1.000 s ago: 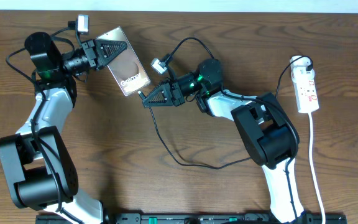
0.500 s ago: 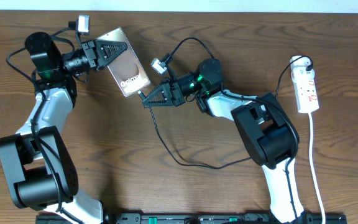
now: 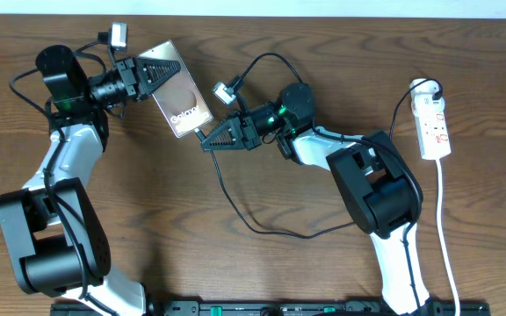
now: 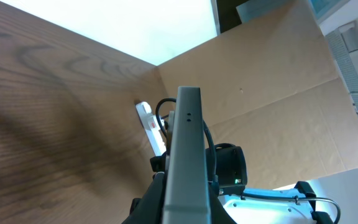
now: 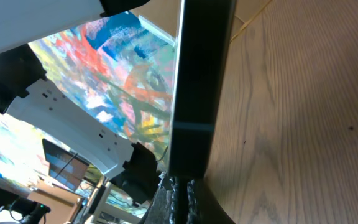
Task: Plug charger to phone and switch on socket
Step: 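Push the plug into the phone's port with the right gripper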
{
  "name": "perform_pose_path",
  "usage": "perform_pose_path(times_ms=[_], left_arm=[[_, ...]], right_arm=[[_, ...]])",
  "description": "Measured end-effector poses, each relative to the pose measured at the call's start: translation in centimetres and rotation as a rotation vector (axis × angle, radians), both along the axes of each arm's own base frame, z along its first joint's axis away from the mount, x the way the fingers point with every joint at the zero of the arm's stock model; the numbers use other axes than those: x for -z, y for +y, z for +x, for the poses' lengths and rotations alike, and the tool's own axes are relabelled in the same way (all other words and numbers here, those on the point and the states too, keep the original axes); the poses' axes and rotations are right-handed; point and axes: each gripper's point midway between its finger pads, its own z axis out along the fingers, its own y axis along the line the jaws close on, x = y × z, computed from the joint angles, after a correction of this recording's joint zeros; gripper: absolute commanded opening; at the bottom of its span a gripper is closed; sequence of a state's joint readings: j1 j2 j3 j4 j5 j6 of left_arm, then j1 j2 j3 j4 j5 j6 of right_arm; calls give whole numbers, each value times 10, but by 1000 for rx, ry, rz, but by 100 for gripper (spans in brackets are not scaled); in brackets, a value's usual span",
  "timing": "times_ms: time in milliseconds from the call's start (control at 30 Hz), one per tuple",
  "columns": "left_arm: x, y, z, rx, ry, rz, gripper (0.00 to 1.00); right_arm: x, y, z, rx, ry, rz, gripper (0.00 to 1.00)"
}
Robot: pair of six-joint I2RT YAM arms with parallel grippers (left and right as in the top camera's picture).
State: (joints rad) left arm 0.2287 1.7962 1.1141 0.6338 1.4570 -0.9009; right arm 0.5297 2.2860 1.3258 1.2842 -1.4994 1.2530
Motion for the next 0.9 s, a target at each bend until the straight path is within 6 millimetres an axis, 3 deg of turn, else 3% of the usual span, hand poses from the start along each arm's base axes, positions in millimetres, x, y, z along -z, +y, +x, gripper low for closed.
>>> perform_pose_path(times_ms=[900], left_arm=[[0,8,7,-51,-3,6,8]], right_arm=[[-4,8,12,89,23,24,1]])
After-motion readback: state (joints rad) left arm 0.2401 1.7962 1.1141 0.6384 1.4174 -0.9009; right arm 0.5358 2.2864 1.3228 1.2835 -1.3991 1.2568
